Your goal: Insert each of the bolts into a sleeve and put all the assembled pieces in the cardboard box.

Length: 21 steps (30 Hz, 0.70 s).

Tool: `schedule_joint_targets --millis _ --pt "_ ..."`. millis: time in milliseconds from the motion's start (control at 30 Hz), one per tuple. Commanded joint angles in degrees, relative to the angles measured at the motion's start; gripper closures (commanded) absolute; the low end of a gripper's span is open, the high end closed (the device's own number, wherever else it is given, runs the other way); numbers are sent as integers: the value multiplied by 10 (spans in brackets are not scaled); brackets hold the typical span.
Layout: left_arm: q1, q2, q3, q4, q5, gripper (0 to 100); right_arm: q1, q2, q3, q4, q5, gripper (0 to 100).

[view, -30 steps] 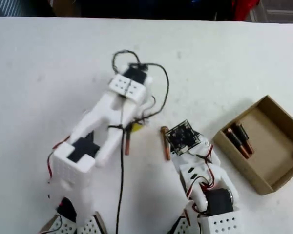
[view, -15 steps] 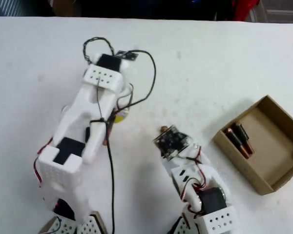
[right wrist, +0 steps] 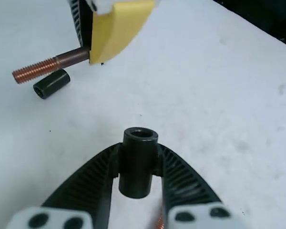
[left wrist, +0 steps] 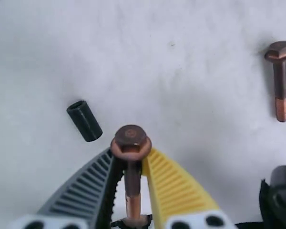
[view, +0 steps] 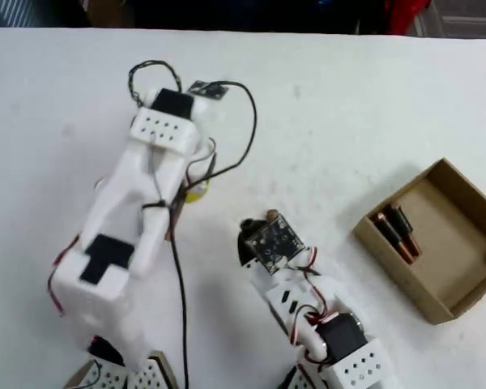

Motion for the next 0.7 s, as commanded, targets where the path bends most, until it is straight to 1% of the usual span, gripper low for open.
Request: schedule_joint_targets --millis 0,100,200,300,400,467,667 --pt "-20 -123 62 -13 -18 980 -8 -2 -4 -29 -26 982" --pt "-22 -170 112 -34 -17 980 -9 -1 -4 -51 -60 982" --pt "-20 -211 150 -36 -18 980 -9 -1 -4 -73 -84 982" --pt "-22 -256 179 -44 -20 980 -36 -1 -3 -99 -104 982" --pt "-27 -312 216 -70 -19 980 -91 -1 -3 -123 -104 982" --pt "-29 -352 249 -89 -19 980 -112 -1 -3 -130 -102 982" --pt "-32 -488 347 -162 -17 980 -115 -6 8 -153 -101 982"
